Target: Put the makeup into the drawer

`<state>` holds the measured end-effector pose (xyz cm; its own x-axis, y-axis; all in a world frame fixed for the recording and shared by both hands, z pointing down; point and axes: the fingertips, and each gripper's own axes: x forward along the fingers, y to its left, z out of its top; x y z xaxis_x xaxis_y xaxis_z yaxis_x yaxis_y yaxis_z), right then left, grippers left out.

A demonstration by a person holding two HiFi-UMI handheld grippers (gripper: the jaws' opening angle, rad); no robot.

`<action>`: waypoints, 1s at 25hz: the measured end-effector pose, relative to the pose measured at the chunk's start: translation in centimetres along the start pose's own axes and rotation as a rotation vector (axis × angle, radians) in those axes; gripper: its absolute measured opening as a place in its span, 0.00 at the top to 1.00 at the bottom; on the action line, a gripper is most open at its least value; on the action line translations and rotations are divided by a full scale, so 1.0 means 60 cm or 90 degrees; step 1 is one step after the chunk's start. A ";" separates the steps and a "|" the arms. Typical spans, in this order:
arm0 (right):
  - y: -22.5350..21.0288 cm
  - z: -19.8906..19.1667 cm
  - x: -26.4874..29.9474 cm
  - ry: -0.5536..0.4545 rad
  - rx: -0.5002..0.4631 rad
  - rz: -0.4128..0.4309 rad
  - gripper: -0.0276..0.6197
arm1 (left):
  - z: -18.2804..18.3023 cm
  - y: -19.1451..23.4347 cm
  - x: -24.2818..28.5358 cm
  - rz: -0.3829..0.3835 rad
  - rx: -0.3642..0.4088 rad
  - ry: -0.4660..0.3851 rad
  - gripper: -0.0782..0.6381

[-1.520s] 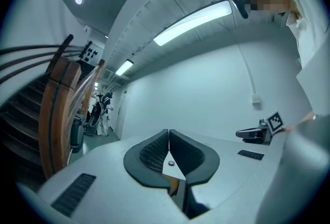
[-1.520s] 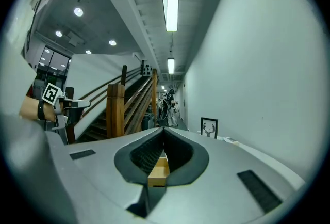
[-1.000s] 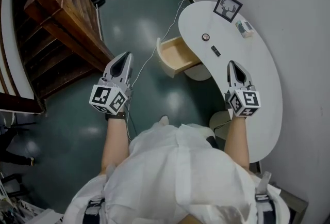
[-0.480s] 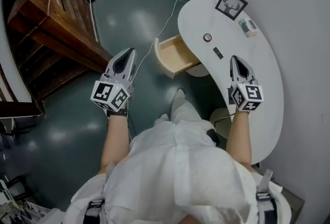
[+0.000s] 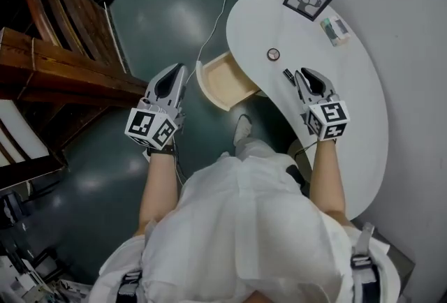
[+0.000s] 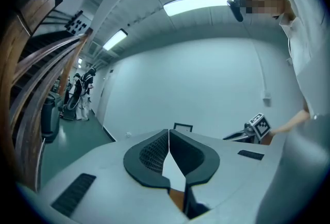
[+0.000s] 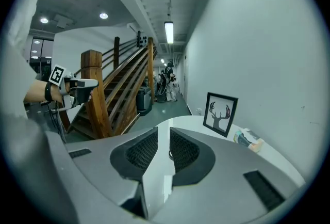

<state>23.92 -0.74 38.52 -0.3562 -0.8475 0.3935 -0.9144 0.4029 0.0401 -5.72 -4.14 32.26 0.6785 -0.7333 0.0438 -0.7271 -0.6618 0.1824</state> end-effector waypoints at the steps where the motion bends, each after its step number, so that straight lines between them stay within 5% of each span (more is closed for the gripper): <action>1: -0.006 -0.011 0.013 0.018 -0.001 0.007 0.87 | -0.004 0.001 0.018 -0.005 -0.001 0.004 0.87; 14: -0.061 -0.162 0.121 0.252 -0.051 0.100 0.81 | -0.054 0.000 0.162 -0.040 0.012 0.053 0.87; 25: -0.052 -0.252 0.146 0.420 -0.147 0.132 0.81 | -0.093 0.001 0.184 -0.066 -0.007 0.092 0.87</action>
<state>26.58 -4.22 55.74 -0.2606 -0.3901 0.8831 -0.7508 0.6570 0.0686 2.30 -11.38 38.23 0.7580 -0.6312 0.1642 -0.6521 -0.7302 0.2038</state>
